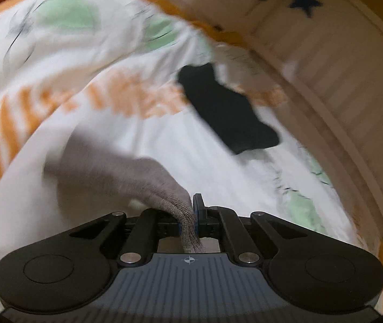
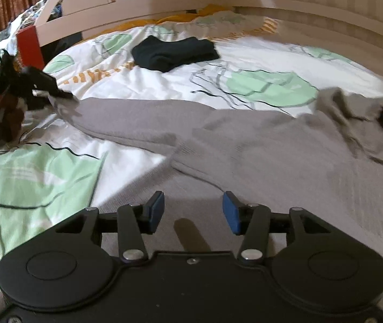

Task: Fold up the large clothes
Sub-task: 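Lift the sleeve and fold it across the hoodie body, open left gripper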

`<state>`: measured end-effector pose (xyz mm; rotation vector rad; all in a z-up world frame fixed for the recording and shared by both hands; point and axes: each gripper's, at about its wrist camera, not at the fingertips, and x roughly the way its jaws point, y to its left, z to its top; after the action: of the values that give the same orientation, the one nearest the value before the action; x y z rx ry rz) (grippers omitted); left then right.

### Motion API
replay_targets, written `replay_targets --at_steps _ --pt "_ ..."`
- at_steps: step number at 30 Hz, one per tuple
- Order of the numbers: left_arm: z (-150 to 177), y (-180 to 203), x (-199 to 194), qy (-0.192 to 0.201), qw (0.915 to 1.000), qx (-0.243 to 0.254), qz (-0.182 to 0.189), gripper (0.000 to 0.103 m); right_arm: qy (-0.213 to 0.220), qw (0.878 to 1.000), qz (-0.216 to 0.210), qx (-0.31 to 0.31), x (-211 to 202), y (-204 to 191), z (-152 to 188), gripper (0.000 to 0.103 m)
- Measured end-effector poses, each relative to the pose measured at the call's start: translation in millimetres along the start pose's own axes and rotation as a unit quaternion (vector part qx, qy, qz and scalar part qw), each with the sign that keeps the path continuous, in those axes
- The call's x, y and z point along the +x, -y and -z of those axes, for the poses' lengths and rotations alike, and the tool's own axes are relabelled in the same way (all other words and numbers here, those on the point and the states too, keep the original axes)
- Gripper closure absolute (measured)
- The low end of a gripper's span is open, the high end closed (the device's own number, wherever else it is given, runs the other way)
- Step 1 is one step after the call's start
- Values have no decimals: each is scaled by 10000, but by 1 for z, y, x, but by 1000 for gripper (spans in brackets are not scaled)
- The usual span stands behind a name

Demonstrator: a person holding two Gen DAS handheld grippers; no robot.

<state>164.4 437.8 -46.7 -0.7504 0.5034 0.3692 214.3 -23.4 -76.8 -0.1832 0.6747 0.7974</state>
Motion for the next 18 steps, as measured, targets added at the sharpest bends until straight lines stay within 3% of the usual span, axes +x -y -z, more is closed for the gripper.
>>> replay_targets --at_steps 8,13,18 --pt "-9 124 -33 269 9902 1150 745 96 112 9980 296 553 -40 41 24 47" --pt "16 221 -51 234 9725 1818 1438 96 245 9952 549 772 -68 69 36 46" --pt "70 309 -51 -18 9497 2374 2043 96 429 9909 828 971 -96 94 47 46"
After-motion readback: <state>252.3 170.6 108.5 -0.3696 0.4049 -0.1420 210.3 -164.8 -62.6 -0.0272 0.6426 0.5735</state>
